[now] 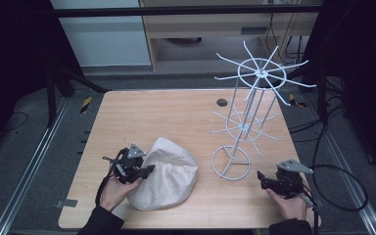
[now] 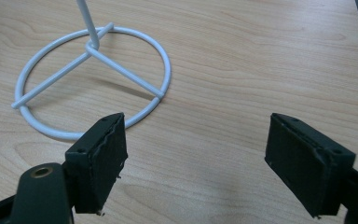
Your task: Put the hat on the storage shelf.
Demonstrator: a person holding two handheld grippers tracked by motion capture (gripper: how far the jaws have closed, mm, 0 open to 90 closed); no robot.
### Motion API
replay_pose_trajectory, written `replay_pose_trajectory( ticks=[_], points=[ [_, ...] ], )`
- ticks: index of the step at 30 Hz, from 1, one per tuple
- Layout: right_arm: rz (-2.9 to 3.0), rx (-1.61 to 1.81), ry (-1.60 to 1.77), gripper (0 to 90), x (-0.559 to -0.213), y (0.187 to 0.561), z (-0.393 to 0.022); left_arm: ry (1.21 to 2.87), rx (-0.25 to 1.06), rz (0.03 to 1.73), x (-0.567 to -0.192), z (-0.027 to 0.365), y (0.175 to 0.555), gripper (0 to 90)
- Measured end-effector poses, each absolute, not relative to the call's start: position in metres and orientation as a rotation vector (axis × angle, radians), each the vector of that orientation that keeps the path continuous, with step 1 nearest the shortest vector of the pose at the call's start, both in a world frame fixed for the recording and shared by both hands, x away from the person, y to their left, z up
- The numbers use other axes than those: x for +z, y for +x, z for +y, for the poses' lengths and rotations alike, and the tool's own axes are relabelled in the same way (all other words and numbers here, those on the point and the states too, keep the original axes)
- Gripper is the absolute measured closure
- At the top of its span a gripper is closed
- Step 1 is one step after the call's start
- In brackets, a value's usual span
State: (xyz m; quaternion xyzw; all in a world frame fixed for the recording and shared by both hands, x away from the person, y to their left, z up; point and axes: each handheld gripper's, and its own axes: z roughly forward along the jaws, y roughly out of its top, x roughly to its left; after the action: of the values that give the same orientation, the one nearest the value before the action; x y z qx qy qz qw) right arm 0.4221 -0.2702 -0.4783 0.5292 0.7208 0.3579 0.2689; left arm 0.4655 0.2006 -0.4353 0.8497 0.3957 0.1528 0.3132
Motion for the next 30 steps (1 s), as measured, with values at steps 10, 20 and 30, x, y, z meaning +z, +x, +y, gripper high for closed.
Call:
replay_pose_trajectory(
  ticks=[10,20,30],
  points=[
    [1.945,0.976,1.445,21.8,-0.479,0.422,-0.272,2.240,0.387,1.058,-0.437,0.199,0.465,87.0],
    [1.948,0.971,1.445,22.1,-0.480,0.422,-0.274,2.151,0.362,1.025,-0.427,0.207,0.458,87.8],
    [1.948,0.971,1.449,22.0,-0.480,0.421,-0.275,2.048,0.382,0.973,-0.406,0.215,0.445,88.0]
  ],
)
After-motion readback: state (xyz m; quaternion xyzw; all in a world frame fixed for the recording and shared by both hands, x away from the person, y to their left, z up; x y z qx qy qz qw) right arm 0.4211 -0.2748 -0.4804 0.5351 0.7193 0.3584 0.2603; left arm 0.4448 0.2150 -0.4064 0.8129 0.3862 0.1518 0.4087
